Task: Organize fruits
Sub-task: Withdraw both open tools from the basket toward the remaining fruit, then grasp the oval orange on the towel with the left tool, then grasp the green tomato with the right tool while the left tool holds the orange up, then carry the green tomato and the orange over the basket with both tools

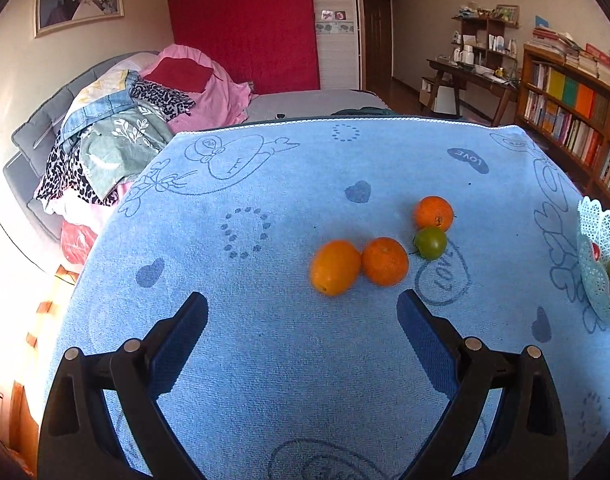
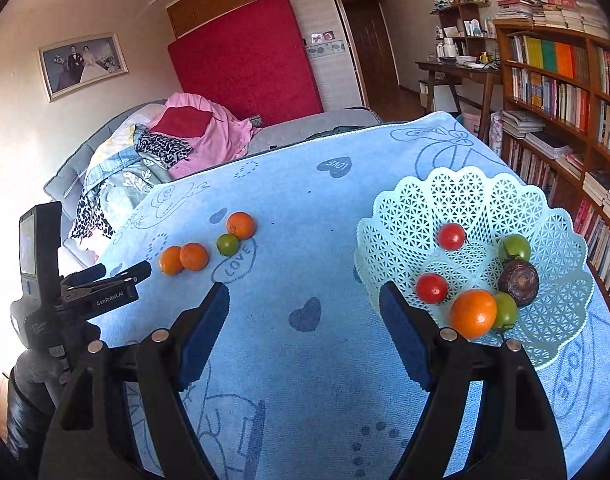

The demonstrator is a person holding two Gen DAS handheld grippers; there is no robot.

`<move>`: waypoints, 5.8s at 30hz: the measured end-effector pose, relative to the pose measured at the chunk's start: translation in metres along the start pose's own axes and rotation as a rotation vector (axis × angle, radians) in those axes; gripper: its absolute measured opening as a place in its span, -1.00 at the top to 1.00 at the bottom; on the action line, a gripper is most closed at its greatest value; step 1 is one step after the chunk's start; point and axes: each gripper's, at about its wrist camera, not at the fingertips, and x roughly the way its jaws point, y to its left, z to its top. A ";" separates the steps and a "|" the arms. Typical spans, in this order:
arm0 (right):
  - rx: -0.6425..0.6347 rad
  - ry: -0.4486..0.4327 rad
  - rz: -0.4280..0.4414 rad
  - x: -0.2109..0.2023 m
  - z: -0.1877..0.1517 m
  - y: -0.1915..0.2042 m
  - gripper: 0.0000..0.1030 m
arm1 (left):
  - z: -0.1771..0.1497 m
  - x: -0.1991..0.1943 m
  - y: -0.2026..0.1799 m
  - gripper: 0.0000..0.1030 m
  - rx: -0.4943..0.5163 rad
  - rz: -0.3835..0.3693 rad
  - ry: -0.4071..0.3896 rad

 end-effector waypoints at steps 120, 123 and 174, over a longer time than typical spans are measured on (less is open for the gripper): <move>-0.062 0.227 0.042 0.168 0.019 0.077 0.41 | -0.009 0.033 0.041 0.32 -0.118 -0.061 0.012; -0.059 0.217 0.051 0.157 0.018 0.077 0.41 | -0.009 0.031 0.038 0.32 -0.111 -0.069 0.003; 0.111 0.028 0.016 0.007 0.005 -0.017 0.41 | -0.034 -0.035 -0.058 0.31 0.060 -0.200 -0.033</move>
